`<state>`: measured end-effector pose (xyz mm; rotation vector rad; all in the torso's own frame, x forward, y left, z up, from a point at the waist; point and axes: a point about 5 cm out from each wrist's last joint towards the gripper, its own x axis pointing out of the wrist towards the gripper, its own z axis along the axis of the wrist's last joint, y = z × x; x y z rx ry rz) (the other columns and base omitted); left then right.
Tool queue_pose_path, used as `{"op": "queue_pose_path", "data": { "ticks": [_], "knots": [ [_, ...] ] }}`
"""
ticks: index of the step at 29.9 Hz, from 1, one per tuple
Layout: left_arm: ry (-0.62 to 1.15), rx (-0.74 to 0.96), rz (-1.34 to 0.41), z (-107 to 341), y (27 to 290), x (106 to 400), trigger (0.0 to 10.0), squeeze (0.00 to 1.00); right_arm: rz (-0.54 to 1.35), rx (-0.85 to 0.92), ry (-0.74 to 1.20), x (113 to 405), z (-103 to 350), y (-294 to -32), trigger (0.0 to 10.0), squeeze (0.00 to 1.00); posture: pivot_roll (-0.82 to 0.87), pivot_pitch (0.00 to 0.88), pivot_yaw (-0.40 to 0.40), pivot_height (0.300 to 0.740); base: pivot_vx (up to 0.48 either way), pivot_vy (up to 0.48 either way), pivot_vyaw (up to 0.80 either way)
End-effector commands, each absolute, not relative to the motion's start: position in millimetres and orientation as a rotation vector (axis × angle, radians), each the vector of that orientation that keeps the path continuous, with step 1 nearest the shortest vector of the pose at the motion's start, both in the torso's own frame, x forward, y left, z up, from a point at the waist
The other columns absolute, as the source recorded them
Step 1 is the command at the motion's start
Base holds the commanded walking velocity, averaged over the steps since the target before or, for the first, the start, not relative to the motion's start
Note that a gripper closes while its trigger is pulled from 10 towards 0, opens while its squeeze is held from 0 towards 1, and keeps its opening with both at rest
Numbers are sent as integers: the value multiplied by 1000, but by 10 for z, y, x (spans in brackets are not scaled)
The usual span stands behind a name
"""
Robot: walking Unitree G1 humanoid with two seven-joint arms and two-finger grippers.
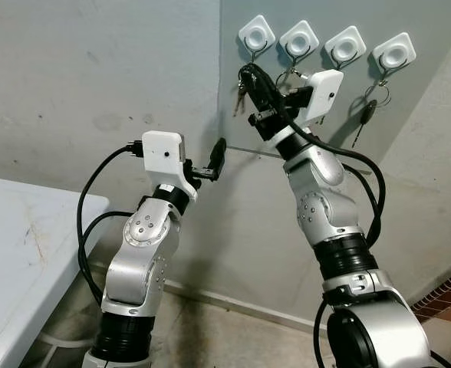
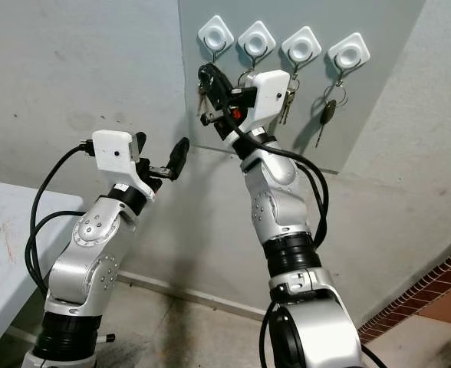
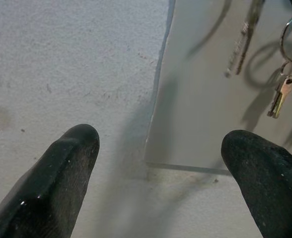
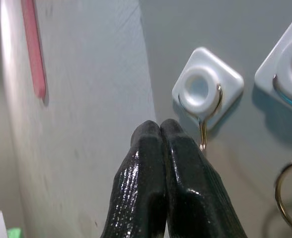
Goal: Hang keys on a hook
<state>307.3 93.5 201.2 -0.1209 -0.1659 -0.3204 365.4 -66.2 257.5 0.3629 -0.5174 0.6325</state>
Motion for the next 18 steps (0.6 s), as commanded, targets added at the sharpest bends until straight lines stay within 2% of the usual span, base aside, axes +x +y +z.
{"op": "queue_pose_path", "data": {
  "ticks": [1, 18],
  "knots": [
    [-185, -116, -343, 2075, 898, 3045, 10000, 0, 631, 388, -546, 3673, 2672, -664, 10000, 0, 24, 3, -28, 740, 0, 0, 0],
    [-182, -134, -342, 2112, 885, 3029, 10000, 0, 574, 534, -483, 3758, 2733, -634, 10000, 0, 25, 20, -30, 740, 0, 0, 0]
  ]
}}
